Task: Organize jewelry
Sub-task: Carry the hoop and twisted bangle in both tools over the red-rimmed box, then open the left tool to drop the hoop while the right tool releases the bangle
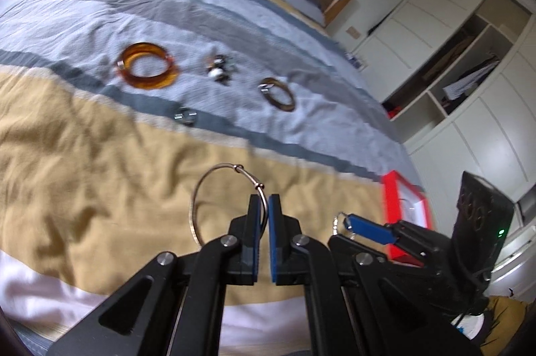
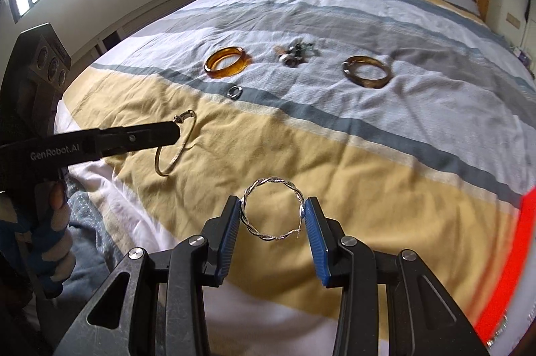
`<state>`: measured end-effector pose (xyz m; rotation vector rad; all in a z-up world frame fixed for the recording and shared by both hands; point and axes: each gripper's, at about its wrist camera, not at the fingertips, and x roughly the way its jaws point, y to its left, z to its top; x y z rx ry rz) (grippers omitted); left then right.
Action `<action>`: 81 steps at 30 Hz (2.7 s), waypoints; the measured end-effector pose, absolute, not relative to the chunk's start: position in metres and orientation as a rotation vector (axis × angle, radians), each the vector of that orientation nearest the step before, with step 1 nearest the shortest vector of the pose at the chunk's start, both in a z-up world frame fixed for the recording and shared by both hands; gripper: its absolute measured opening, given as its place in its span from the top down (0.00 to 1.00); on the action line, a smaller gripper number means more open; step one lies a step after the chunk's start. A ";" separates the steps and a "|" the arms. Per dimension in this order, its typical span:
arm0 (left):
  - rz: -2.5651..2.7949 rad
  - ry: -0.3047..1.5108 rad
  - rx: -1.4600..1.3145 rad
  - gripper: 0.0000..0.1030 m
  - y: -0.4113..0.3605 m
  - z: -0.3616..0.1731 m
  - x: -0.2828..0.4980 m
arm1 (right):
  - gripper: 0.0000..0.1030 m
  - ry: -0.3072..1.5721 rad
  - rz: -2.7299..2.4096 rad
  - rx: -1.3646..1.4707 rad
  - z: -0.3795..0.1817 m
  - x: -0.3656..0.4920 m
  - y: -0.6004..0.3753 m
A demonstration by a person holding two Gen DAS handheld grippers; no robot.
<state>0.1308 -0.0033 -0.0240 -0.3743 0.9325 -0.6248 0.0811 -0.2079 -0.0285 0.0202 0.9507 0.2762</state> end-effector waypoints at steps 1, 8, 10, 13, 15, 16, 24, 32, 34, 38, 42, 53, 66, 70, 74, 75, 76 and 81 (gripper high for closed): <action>-0.641 0.927 -0.377 0.97 -0.007 -0.020 0.129 | 0.62 0.945 0.264 0.019 -0.025 0.076 -0.212; -0.764 0.886 -0.356 0.97 -0.052 0.011 0.115 | 0.62 0.905 0.155 0.029 0.000 0.044 -0.254; -0.808 0.878 -0.340 0.97 -0.071 0.019 0.110 | 0.62 0.894 0.114 0.039 0.006 0.032 -0.272; -0.876 0.869 -0.309 0.97 -0.103 0.031 0.102 | 0.62 0.880 0.047 0.058 0.014 0.012 -0.303; -0.922 0.865 -0.292 0.97 -0.125 0.039 0.097 | 0.62 0.873 0.003 0.067 0.019 0.000 -0.324; -0.945 0.864 -0.285 0.97 -0.137 0.042 0.094 | 0.62 0.871 -0.016 0.072 0.020 -0.005 -0.333; -1.115 0.872 -0.221 0.97 -0.236 0.064 0.073 | 0.62 0.866 -0.181 0.113 0.024 -0.044 -0.418; -1.185 0.932 -0.124 0.97 -0.330 0.046 0.066 | 0.62 0.889 -0.257 0.168 -0.002 -0.049 -0.482; -1.184 0.955 -0.093 0.97 -0.353 0.035 0.067 | 0.62 0.900 -0.264 0.181 -0.012 -0.046 -0.495; -1.170 1.002 -0.043 0.97 -0.385 0.009 0.071 | 0.62 0.923 -0.271 0.210 -0.033 -0.040 -0.517; -1.162 1.055 -0.020 0.97 -0.405 -0.018 0.070 | 0.62 0.940 -0.262 0.215 -0.049 -0.037 -0.529; -1.122 1.053 0.009 0.97 -0.424 -0.038 0.075 | 0.62 0.980 -0.215 0.187 -0.077 -0.031 -0.542; -1.035 1.116 0.028 0.95 -0.426 -0.066 0.093 | 0.61 1.002 -0.214 0.118 -0.084 -0.025 -0.538; -1.015 1.125 0.033 0.95 -0.426 -0.065 0.094 | 0.60 1.003 -0.210 0.122 -0.083 -0.025 -0.538; -1.011 1.139 0.026 0.87 -0.425 -0.063 0.096 | 0.57 1.001 -0.209 0.138 -0.080 -0.026 -0.537; -1.011 1.134 0.029 0.80 -0.425 -0.061 0.095 | 0.57 1.000 -0.210 0.141 -0.079 -0.027 -0.537; -1.012 1.128 0.033 0.75 -0.425 -0.059 0.094 | 0.57 0.999 -0.212 0.145 -0.079 -0.028 -0.537; -1.005 1.122 0.062 0.64 -0.424 -0.054 0.090 | 0.56 0.992 -0.233 0.181 -0.073 -0.039 -0.539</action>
